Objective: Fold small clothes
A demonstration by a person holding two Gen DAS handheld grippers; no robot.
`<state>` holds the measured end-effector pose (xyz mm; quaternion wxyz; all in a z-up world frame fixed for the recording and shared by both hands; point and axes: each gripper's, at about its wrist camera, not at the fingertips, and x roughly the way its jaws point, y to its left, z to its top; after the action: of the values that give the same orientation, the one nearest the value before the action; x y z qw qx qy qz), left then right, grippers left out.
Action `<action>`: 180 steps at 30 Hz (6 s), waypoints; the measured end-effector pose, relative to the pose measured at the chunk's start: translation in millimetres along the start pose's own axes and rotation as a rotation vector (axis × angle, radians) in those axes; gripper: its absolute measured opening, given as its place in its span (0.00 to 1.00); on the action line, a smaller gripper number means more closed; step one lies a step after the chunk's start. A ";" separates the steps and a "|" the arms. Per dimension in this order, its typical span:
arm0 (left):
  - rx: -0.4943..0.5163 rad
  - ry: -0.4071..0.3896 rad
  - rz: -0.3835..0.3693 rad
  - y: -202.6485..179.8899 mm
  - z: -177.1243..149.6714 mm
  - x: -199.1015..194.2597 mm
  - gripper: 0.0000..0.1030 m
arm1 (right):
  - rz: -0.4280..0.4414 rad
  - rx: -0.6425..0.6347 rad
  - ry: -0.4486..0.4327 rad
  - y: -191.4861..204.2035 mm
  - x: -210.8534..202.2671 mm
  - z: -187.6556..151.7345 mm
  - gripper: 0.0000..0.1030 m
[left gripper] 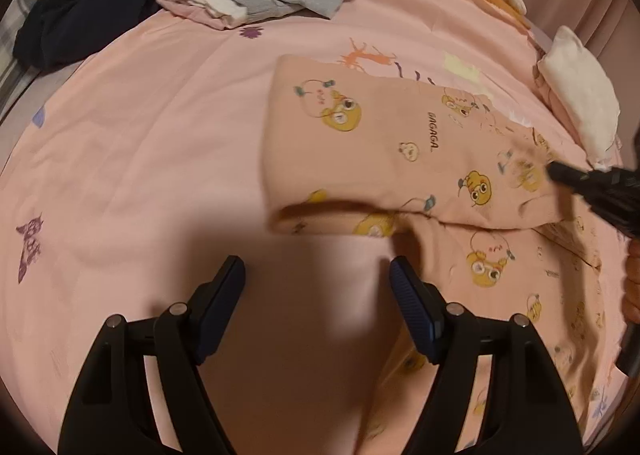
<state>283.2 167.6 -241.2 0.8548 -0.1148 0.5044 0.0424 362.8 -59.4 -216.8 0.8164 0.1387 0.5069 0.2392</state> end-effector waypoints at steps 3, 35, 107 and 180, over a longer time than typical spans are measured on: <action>-0.004 -0.008 0.022 -9.6 7.5 9.1 0.68 | 0.059 0.012 -0.047 -0.3 -18.1 9.6 0.06; -0.041 -0.070 0.222 -6.6 23.1 23.7 0.38 | -0.246 0.170 -0.129 -126.1 -88.7 12.4 0.06; -0.031 0.170 -0.070 -25.1 -183.0 -77.9 0.92 | -0.075 0.322 -0.036 -93.3 -170.1 -284.1 0.66; -0.302 0.188 -0.366 -0.2 -129.9 -87.0 0.43 | -0.052 0.214 0.181 -96.4 -165.4 -251.8 0.52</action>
<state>130.0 140.1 -225.7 0.7706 -0.3339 0.5406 -0.0493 100.3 -232.9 -248.8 0.7539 0.1898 0.6044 0.1738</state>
